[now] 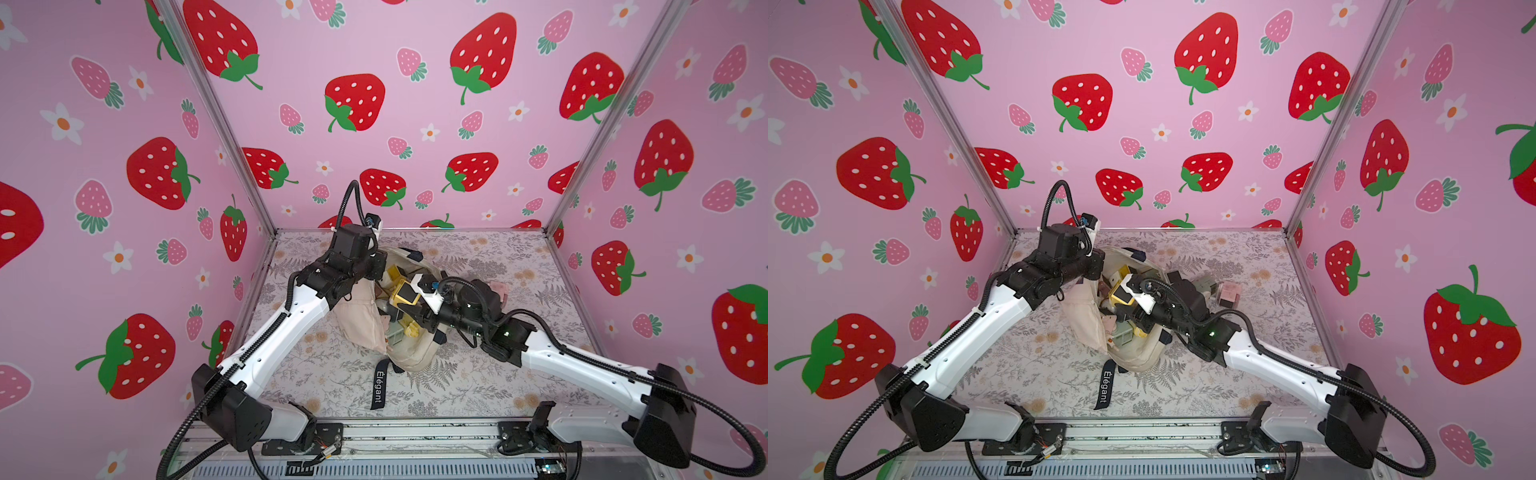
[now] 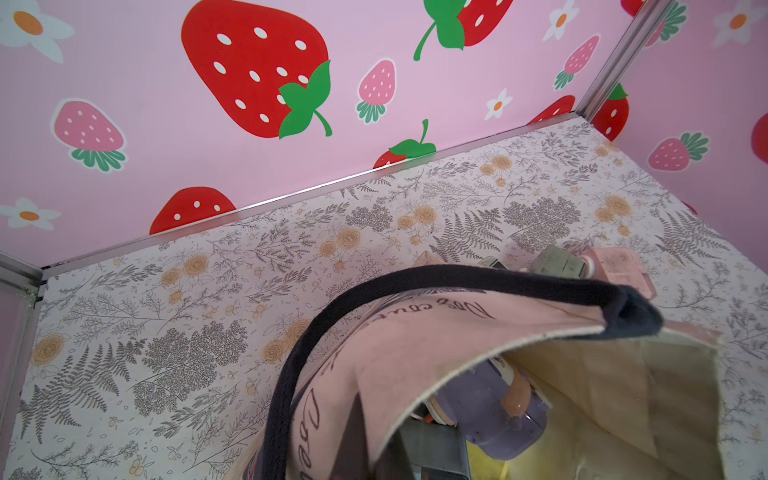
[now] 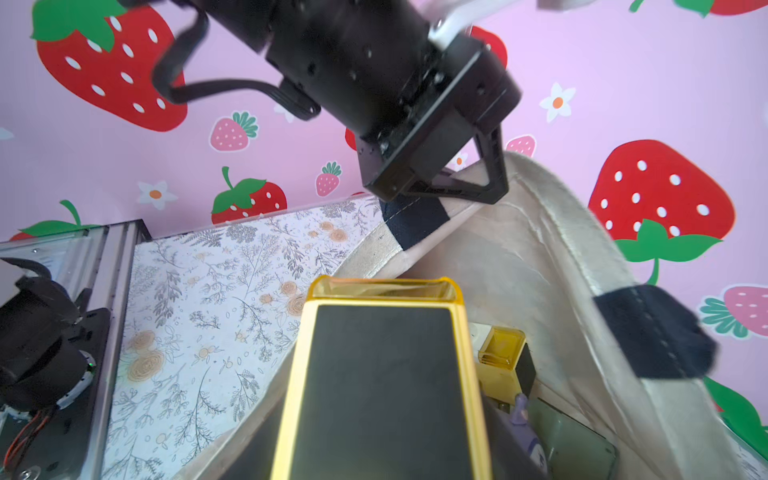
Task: Take out the pencil sharpeners from the tote bags
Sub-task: Pick up the pencil sharpener from the canvas bag, then place the pencil sharpener at the center of the board.
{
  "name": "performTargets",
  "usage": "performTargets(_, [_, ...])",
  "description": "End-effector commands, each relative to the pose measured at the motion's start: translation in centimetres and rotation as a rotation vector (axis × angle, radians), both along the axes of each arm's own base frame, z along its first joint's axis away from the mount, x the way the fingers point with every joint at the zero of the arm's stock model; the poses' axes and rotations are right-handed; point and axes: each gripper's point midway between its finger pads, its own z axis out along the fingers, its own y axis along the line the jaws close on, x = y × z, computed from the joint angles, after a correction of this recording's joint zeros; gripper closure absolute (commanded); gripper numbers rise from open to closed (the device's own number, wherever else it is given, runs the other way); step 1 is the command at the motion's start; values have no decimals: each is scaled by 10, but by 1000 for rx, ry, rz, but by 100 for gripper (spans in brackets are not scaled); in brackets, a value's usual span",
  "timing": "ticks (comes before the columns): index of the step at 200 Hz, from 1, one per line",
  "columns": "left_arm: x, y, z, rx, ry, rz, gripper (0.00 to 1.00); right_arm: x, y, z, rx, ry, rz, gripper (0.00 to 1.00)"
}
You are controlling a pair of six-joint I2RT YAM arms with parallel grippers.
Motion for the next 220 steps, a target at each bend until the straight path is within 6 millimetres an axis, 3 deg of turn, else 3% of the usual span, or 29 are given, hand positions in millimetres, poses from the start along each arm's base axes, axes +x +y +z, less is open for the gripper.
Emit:
performTargets(1, [15, 3, 50, -78, -180, 40, 100, 4, -27, 20, 45, -41, -107, 63])
performTargets(32, [14, 4, 48, -76, -179, 33, 100, 52, -94, 6, 12, -55, -502, 63])
performTargets(58, [13, 7, 49, -74, -187, 40, 100, 93, -175, -25, 21, 12, -891, 63])
performTargets(82, [13, 9, 50, -75, -188, 43, 100, 120, -248, -56, 65, 125, -1139, 63])
performTargets(98, [13, 9, 49, -78, -186, 41, 100, 133, -293, -76, 59, 185, -1299, 64])
performTargets(133, [12, 8, 48, -79, -182, 37, 100, 145, -355, -110, -21, 258, -1545, 63])
performTargets(157, [12, 8, 47, -78, -179, 39, 100, 154, -381, -141, -88, 359, -1639, 65])
performTargets(184, [13, 7, 44, -77, -170, 33, 100, 173, -387, -173, -154, 454, -1648, 64])
performTargets(220, [13, 8, 43, -72, -167, 38, 100, 194, -383, -182, -193, 517, -1620, 60])
